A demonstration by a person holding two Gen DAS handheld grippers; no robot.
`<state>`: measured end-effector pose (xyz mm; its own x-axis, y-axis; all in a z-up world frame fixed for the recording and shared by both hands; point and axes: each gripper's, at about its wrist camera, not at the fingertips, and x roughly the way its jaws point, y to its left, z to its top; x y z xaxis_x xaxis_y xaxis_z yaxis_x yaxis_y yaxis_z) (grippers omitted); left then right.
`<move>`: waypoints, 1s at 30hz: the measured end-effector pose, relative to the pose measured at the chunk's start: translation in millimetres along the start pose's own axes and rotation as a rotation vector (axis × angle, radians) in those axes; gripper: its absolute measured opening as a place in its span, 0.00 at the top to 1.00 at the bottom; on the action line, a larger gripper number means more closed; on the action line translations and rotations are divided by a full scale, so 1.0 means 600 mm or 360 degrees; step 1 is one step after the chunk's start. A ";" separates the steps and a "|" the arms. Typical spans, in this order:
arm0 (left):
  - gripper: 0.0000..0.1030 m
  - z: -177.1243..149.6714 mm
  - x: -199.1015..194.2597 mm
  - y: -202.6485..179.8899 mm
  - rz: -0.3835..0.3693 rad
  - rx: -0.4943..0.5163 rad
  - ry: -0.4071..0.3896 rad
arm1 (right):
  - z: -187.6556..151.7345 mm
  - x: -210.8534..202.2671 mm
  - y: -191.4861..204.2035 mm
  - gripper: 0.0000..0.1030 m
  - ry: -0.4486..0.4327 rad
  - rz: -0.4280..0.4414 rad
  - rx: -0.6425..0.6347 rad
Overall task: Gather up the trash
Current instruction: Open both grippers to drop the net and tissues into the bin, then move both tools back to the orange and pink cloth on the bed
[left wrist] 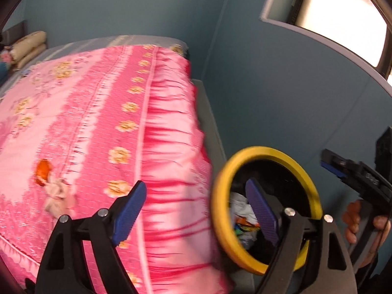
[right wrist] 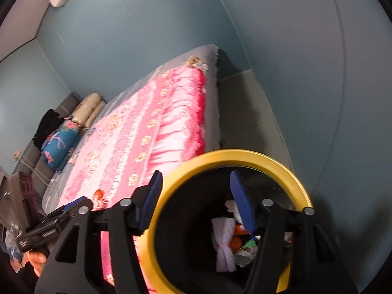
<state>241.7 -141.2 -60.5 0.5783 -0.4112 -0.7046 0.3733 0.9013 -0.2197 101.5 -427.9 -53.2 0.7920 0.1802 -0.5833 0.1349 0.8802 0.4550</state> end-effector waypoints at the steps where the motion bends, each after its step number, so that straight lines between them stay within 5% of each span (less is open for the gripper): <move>1: 0.22 0.002 -0.005 0.014 0.0031 -0.0012 -0.0013 | 0.001 0.000 0.009 0.42 -0.0005 0.0019 -0.0015; 16: 0.22 0.018 -0.062 0.268 0.0358 -0.0298 -0.0120 | -0.007 0.078 0.238 0.34 0.0120 0.0305 -0.0373; 30: 0.22 -0.016 -0.005 0.469 0.0500 -0.0521 0.0013 | -0.092 0.243 0.411 0.32 0.0456 0.0445 -0.0538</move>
<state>338.0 114.8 -126.7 0.6208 -0.1109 -0.7761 -0.0693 0.9783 -0.1952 217.4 -160.4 -62.9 0.5692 0.4996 -0.6530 -0.2955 0.8654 0.4046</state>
